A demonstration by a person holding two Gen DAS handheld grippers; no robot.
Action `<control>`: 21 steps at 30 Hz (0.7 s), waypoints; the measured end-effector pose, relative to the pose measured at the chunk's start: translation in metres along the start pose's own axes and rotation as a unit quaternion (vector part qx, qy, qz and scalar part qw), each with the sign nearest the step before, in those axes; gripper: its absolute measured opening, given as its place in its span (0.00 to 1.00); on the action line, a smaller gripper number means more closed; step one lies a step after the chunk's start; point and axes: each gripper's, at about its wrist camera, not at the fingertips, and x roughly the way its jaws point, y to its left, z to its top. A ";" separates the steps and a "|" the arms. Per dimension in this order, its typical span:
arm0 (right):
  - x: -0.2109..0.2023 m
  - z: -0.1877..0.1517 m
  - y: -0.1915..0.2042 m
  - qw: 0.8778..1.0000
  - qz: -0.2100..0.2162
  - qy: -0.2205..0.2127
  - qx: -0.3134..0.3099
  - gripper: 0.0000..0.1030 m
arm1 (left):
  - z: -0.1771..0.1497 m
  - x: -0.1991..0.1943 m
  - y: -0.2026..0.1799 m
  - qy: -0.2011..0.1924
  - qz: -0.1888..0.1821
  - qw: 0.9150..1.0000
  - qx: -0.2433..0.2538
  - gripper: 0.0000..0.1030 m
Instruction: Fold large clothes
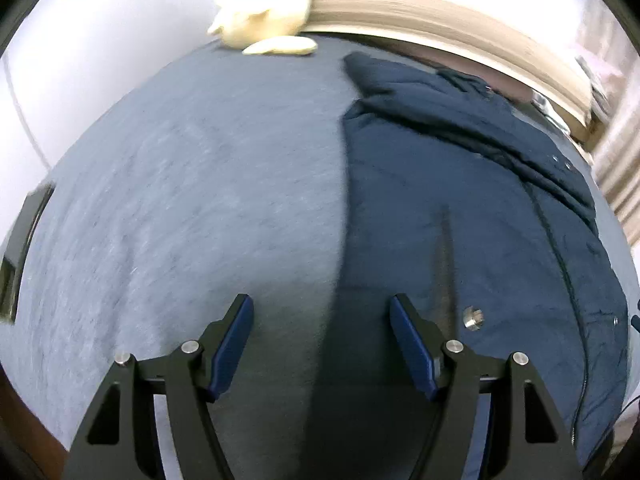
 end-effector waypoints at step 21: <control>0.168 0.122 0.111 0.994 -0.060 0.002 -0.092 0.74 | -0.020 -0.015 0.013 -0.009 0.020 1.000 -0.009 0.70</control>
